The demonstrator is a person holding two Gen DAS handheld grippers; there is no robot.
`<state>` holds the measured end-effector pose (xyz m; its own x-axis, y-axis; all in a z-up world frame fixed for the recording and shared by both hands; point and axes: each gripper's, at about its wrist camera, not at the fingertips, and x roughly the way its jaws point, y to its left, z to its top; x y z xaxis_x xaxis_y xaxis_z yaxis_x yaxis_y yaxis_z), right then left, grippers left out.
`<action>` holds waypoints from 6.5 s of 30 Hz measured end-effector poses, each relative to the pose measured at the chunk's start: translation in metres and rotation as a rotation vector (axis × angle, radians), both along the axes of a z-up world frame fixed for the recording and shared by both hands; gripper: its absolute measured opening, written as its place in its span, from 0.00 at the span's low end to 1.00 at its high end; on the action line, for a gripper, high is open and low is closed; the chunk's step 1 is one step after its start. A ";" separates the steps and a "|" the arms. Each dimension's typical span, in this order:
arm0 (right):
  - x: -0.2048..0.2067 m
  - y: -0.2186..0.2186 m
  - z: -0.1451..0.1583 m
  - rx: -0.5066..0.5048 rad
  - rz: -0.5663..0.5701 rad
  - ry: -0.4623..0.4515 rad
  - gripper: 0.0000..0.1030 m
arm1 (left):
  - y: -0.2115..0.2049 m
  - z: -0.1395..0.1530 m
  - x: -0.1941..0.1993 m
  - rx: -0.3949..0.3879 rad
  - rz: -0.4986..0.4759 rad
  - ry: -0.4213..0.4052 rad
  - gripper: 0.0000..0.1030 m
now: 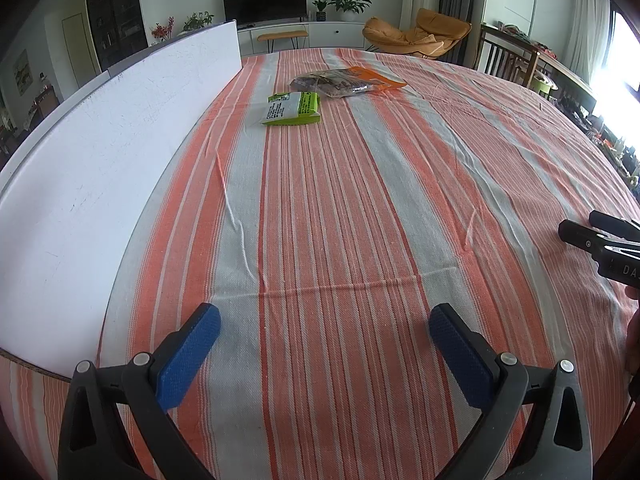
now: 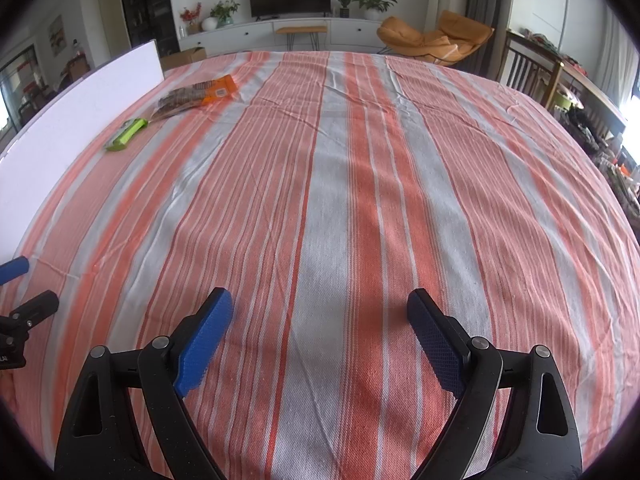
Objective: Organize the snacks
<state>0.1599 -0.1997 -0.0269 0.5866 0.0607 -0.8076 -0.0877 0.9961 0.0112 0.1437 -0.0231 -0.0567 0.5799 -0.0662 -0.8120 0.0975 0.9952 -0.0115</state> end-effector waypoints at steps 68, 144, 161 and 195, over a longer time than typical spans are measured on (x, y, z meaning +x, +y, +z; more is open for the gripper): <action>0.000 0.000 0.001 0.001 0.001 0.002 0.90 | 0.022 0.005 0.049 -0.003 0.040 0.004 1.00; 0.138 0.043 0.066 0.297 0.120 0.231 0.79 | 0.022 0.005 0.049 0.000 0.047 0.003 1.00; 0.211 0.133 0.014 -0.004 -0.074 0.263 0.94 | 0.023 0.004 0.049 0.000 0.047 0.003 1.00; 0.021 0.010 0.014 -0.033 0.193 -0.006 0.94 | 0.026 0.008 0.061 0.002 -0.034 0.089 1.00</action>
